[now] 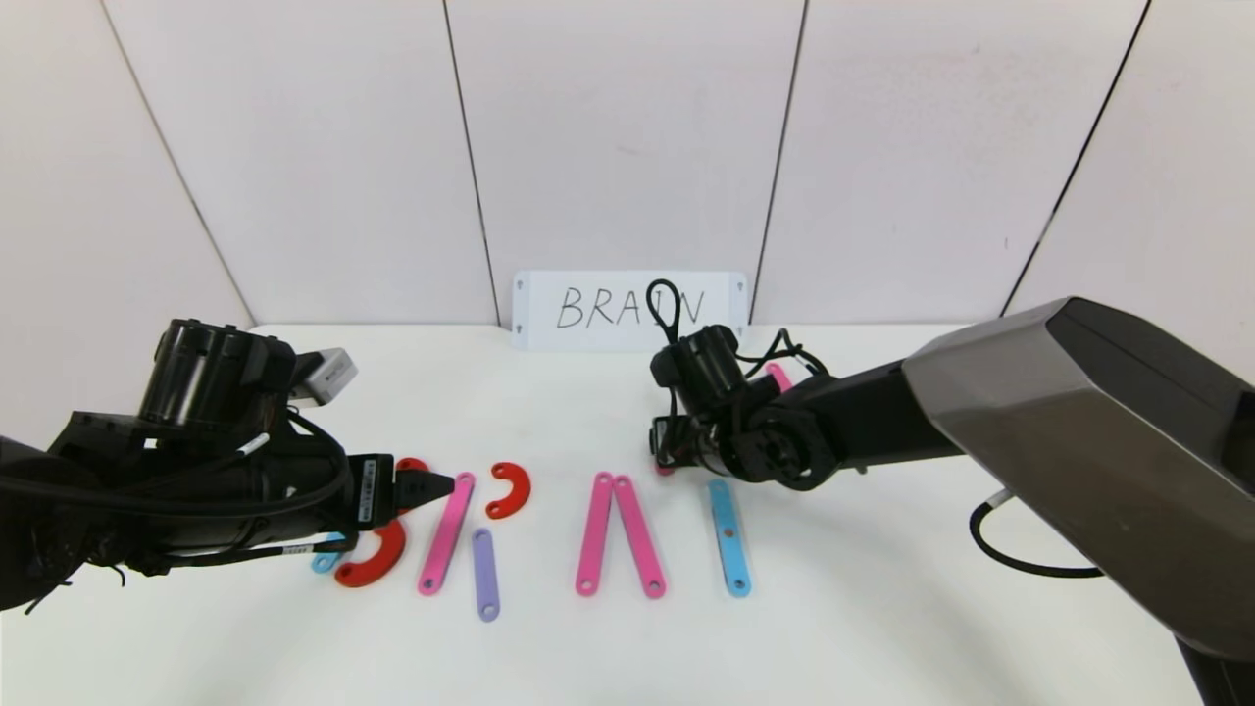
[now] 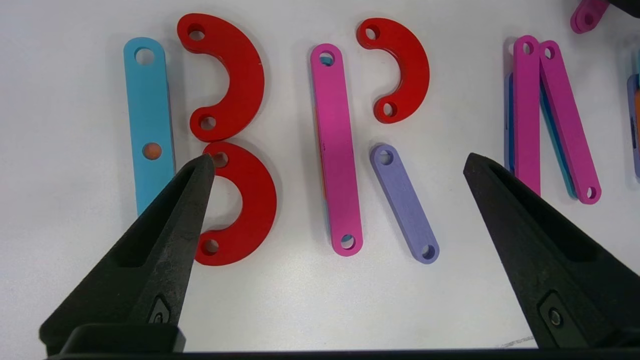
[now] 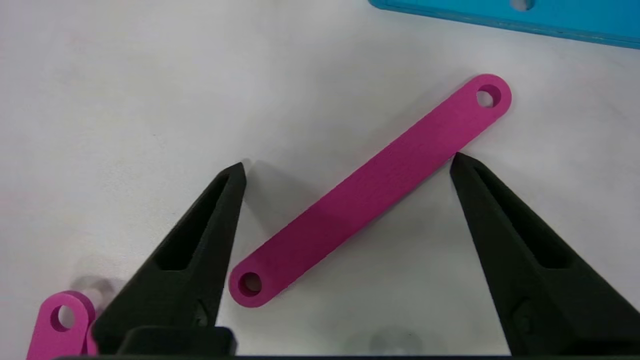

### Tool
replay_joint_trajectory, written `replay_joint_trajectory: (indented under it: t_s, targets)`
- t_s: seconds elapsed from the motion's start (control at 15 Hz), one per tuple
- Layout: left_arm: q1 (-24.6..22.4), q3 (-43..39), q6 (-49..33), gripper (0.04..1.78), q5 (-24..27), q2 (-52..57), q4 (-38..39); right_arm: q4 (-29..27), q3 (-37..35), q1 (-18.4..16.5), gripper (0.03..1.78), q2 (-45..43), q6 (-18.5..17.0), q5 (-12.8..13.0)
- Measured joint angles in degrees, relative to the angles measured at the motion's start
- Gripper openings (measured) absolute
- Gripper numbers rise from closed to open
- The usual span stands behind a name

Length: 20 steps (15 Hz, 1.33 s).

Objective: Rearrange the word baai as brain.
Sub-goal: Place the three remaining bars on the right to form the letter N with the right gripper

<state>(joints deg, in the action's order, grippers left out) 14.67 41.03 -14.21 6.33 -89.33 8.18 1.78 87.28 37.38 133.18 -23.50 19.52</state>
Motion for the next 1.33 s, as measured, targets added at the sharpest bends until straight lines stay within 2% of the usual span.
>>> replay_joint_trajectory:
  t_s: [0.27,0.4,0.53,1.07,1.33]
  targets:
    - [0.07,-0.05,0.0,1.74,0.04,-0.2,0.02,0.04,1.28,0.18,0.59,0.8,-0.34,-0.04]
    - [0.11,-0.07,0.0,1.74,-0.02,-0.38,0.0,0.06,1.68,0.27,0.33,1.0,-0.59,-0.06]
    - [0.11,-0.07,-0.06,1.74,0.01,-0.52,0.0,0.01,2.01,0.29,0.27,1.05,-0.63,-0.06]
    - [0.1,0.0,-0.15,1.74,-0.05,-0.91,0.09,0.69,1.91,0.27,0.27,0.94,-0.89,-0.09]
    - [0.1,0.0,-0.13,1.74,-0.02,-1.05,0.09,1.02,0.2,-0.12,0.27,-2.28,-0.33,-0.78]
